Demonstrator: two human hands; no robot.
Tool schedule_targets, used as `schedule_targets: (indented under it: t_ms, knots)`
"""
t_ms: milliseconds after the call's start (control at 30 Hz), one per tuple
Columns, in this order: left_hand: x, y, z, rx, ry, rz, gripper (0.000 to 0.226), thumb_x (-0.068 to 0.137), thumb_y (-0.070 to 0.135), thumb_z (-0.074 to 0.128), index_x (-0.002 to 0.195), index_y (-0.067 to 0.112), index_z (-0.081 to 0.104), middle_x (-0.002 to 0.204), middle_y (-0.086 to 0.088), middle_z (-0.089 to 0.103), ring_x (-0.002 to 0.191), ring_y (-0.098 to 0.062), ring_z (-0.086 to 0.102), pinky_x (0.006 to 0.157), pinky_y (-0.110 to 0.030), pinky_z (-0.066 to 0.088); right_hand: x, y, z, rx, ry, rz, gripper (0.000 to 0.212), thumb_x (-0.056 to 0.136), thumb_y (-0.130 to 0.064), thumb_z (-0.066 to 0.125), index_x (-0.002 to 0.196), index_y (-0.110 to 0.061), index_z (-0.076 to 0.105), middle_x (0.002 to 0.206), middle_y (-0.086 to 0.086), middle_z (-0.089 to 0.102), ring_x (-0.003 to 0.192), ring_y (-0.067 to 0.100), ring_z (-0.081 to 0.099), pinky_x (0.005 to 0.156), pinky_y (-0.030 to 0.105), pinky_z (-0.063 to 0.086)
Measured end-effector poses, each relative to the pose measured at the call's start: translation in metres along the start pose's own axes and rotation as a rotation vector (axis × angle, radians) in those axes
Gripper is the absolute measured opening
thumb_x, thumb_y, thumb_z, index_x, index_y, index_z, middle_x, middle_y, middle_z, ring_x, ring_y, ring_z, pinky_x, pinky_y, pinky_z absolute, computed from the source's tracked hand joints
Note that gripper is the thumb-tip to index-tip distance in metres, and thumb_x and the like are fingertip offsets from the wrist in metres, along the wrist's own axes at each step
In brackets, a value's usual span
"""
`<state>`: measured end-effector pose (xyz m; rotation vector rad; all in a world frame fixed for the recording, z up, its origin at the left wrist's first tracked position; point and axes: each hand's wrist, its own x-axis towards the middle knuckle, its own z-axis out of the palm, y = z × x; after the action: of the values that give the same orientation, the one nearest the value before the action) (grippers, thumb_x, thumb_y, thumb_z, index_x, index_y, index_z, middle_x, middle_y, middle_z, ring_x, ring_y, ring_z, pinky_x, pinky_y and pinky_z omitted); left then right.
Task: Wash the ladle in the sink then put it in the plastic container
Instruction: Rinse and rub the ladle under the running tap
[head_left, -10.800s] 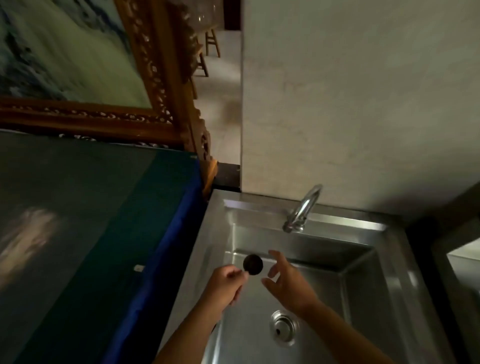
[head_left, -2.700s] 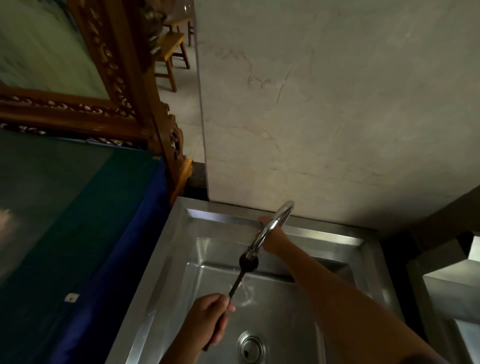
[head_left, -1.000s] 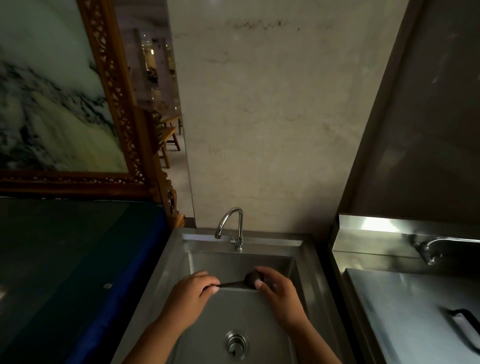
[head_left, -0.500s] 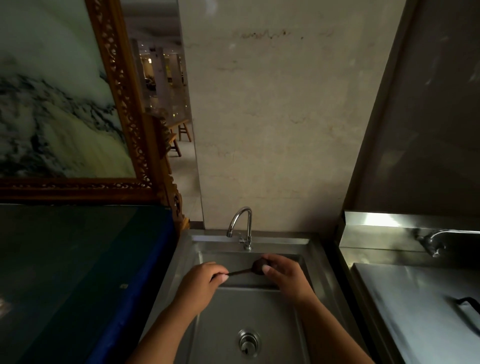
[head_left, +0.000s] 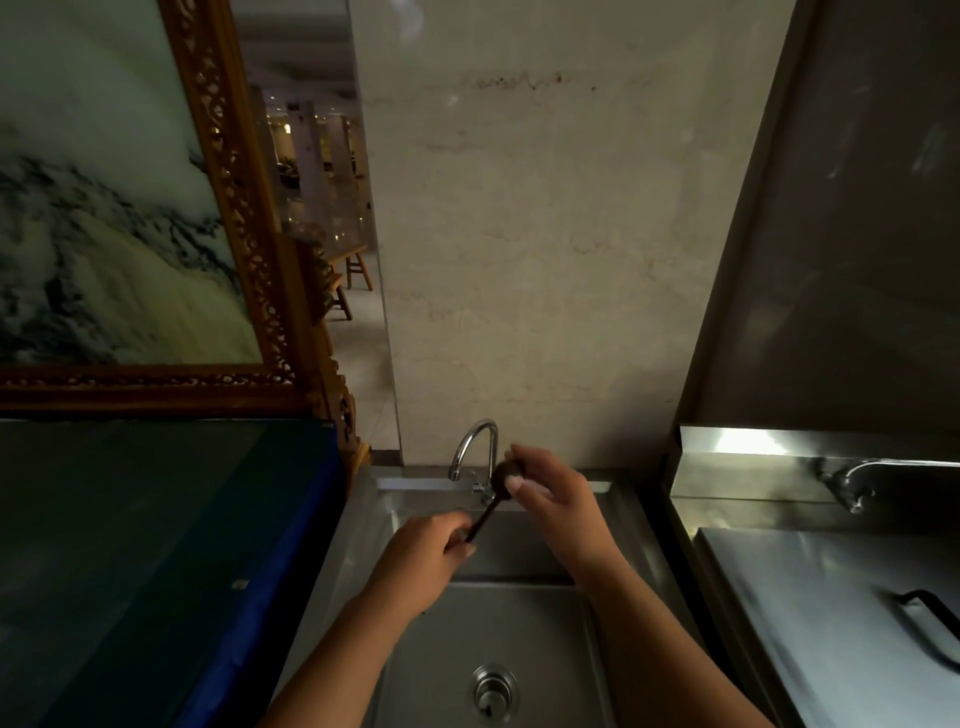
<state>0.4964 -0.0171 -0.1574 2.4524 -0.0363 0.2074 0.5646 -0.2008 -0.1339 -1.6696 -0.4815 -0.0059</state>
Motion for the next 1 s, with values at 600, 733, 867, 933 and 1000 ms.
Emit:
schedule_targets:
  t_ms: [600, 733, 867, 933, 1000]
  knots:
    - [-0.021, 0.019, 0.042, -1.287, 0.178, -0.519, 0.007, 0.091, 0.009, 0.063, 0.094, 0.004, 0.065, 0.087, -0.021, 0.075, 0.08, -0.031, 0.075, 0.055, -0.03, 0.057, -0.046, 0.016, 0.0, -0.485, -0.194, 0.117, 0.008, 0.08, -0.018, 0.069, 0.081, -0.026, 0.07, 0.069, 0.003, 0.072, 0.057, 0.0, 0.061, 0.058, 0.02, 0.048]
    - [-0.024, 0.007, 0.04, -1.343, 0.223, -0.614, 0.012, 0.091, 0.01, 0.063, 0.099, 0.003, 0.067, 0.084, -0.015, 0.073, 0.077, -0.027, 0.076, 0.059, -0.033, 0.057, -0.048, 0.029, -0.011, -0.454, -0.231, 0.201, 0.017, 0.085, -0.014, 0.067, 0.079, -0.03, 0.066, 0.055, -0.011, 0.066, 0.052, -0.004, 0.059, 0.056, 0.012, 0.044]
    - [-0.029, 0.0, 0.044, -1.347, 0.253, -0.669, 0.012, 0.09, 0.008, 0.062, 0.099, 0.001, 0.067, 0.079, -0.012, 0.072, 0.076, -0.026, 0.076, 0.056, -0.031, 0.057, -0.05, 0.036, -0.012, -0.4, -0.299, 0.254, 0.016, 0.086, -0.011, 0.066, 0.08, -0.027, 0.069, 0.057, -0.006, 0.067, 0.054, -0.001, 0.062, 0.058, 0.015, 0.048]
    - [-0.031, -0.003, 0.044, -1.354, 0.291, -0.684, 0.009, 0.09, 0.008, 0.063, 0.096, 0.002, 0.066, 0.077, -0.011, 0.072, 0.077, -0.027, 0.076, 0.057, -0.032, 0.058, -0.047, 0.036, -0.009, -0.366, -0.313, 0.256, 0.014, 0.086, -0.011, 0.066, 0.082, -0.023, 0.07, 0.061, -0.002, 0.067, 0.056, 0.001, 0.062, 0.059, 0.016, 0.048]
    - [-0.035, -0.007, 0.039, -1.356, 0.354, -0.689, 0.007, 0.088, 0.008, 0.065, 0.092, 0.002, 0.067, 0.076, -0.011, 0.073, 0.077, -0.028, 0.076, 0.057, -0.032, 0.058, -0.042, 0.033, -0.002, -0.321, -0.326, 0.248, 0.011, 0.086, -0.011, 0.067, 0.082, -0.02, 0.07, 0.061, -0.001, 0.067, 0.055, 0.003, 0.061, 0.058, 0.017, 0.049]
